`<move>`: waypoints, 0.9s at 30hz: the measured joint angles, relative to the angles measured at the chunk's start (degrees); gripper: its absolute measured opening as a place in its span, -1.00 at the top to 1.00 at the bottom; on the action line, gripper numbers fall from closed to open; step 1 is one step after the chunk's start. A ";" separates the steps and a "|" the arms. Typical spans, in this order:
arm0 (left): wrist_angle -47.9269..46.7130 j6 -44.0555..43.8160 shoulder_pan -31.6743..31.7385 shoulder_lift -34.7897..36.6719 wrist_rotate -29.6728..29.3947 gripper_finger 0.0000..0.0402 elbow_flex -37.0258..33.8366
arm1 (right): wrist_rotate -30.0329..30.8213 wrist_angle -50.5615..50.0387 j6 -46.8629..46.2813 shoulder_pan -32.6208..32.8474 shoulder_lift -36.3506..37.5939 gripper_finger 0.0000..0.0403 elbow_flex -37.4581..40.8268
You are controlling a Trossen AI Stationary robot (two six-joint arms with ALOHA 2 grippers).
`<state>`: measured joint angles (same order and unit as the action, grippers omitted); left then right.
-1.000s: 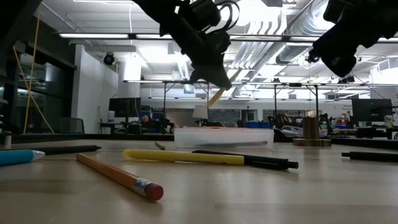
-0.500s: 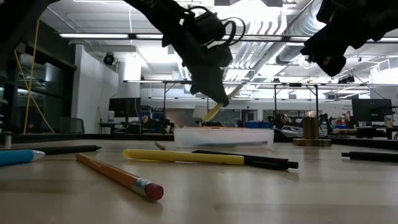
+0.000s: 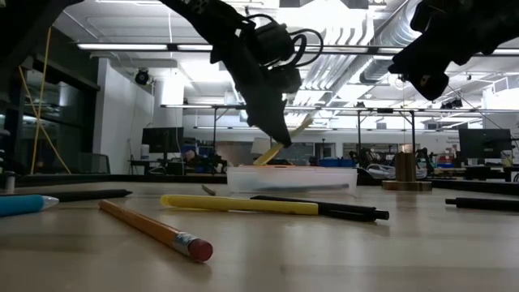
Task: Pick & place school supplies into a supply box
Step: Put the right yellow highlighter into the supply box
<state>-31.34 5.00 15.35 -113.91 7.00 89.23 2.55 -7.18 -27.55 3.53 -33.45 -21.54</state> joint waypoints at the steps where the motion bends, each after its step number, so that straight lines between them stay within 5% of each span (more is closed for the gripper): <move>1: -0.25 0.54 0.00 -0.15 -0.08 0.72 0.00 | 0.00 0.15 0.00 -0.13 0.00 0.79 0.00; 27: -14.18 9.79 -1.90 -11.82 -1.17 0.72 14.07 | 0.15 1.53 -0.90 -0.28 -1.86 0.79 -0.02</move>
<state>-45.52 14.79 13.45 -125.73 5.82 103.30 2.70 -5.65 -28.45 3.25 -35.31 -21.56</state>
